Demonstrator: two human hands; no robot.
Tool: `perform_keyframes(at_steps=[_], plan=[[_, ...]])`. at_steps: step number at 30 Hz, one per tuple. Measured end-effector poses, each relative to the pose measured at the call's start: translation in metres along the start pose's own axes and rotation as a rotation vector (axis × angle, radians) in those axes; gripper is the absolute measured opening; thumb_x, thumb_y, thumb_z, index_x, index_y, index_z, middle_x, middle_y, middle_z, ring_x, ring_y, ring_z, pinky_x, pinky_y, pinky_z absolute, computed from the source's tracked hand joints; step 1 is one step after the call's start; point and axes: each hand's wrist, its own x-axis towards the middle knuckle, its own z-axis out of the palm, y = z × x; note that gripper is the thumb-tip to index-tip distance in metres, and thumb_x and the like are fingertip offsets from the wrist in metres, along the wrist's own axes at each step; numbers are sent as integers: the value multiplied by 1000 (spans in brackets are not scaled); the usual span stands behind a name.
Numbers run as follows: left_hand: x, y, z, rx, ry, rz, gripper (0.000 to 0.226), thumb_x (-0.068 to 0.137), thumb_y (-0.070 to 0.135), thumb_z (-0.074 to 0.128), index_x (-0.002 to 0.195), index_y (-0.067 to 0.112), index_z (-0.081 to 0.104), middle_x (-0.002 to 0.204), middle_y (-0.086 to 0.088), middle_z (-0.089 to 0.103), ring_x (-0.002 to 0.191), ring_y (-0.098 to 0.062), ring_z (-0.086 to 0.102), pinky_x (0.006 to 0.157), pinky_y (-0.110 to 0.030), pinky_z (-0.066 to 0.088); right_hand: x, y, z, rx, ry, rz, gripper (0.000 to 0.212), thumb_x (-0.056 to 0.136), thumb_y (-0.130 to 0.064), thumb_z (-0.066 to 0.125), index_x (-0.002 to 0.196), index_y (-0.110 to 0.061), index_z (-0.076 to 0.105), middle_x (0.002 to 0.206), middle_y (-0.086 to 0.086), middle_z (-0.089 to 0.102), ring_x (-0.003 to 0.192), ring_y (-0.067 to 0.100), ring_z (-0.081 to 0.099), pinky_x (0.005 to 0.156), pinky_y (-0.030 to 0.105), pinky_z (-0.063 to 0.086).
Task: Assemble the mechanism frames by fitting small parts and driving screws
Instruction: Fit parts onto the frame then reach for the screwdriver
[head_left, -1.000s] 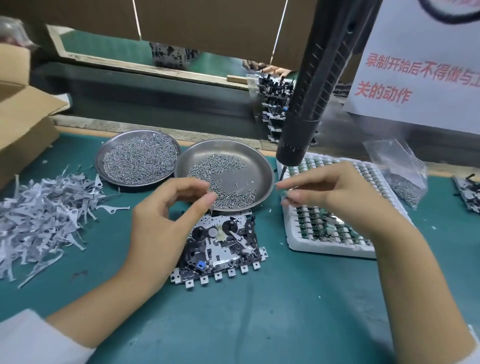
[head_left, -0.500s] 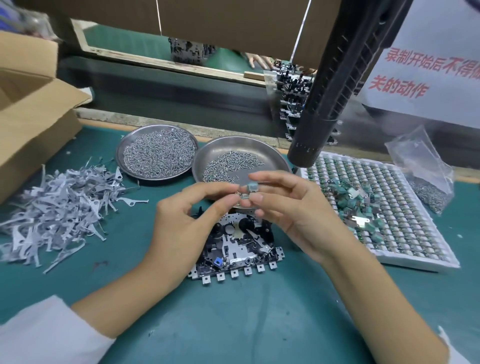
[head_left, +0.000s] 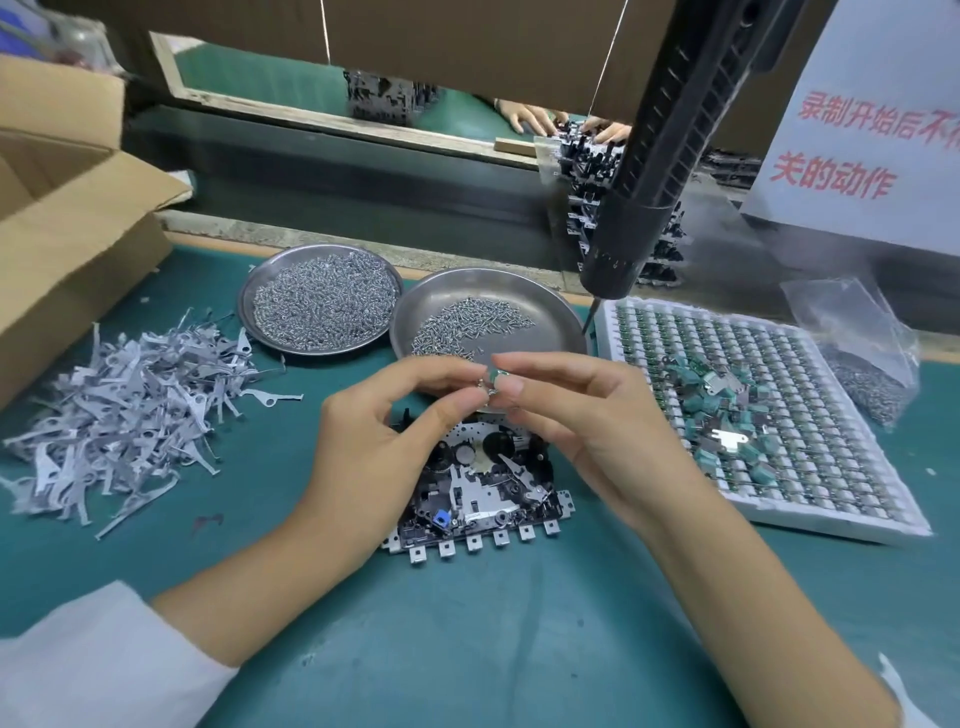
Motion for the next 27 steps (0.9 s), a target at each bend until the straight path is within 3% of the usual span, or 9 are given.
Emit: perform_keyframes(at_steps=[16, 27], plan=[[0, -1, -1, -20, 12, 11, 16, 77, 17, 68, 90, 27, 70, 85, 15, 72, 81, -1, 66, 77, -12, 48, 0, 2, 0, -74, 18, -6, 33, 67, -17, 74, 97, -4, 74, 88, 16, 74, 79, 19, 69, 75, 24, 56], [0, -2, -1, -26, -10, -7, 17, 76, 18, 69, 91, 27, 71, 86, 13, 72, 83, -2, 66, 78, -12, 47, 0, 3, -1, -193, -21, -127, 24, 71, -20, 73, 93, -11, 75, 87, 4, 75, 81, 11, 70, 68, 17, 52]])
